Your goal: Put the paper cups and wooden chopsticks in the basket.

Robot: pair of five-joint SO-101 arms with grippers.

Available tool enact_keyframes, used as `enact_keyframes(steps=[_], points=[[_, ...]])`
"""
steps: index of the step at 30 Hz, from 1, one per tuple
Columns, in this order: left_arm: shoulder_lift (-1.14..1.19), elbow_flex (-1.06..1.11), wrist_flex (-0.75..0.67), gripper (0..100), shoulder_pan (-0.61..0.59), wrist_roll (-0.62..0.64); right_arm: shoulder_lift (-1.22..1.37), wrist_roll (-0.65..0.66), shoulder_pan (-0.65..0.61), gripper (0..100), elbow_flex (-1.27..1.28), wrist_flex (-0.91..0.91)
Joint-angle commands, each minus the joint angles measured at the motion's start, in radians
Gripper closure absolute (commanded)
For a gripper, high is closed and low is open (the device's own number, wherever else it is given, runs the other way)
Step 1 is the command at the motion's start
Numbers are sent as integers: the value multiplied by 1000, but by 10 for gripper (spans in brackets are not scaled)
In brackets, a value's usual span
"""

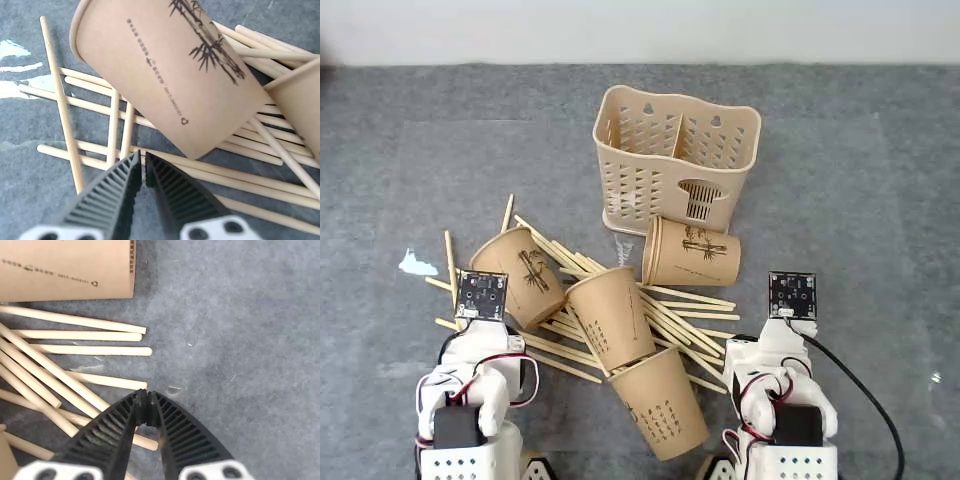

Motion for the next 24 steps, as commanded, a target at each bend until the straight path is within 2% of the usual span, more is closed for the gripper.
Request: enact_keyframes(steps=[1,15,18,24], points=[[3,-8,2,986,-5,-5,-5,8,10,990,15,-18],[3,-8,2,986,-5,-5,-8,5,7,990,15,-18],[3,-8,2,986,-5,-5,-10,9,12,990,15,53],[3,-8,2,986,-5,-5,-12,26,15,990,-83,61]])
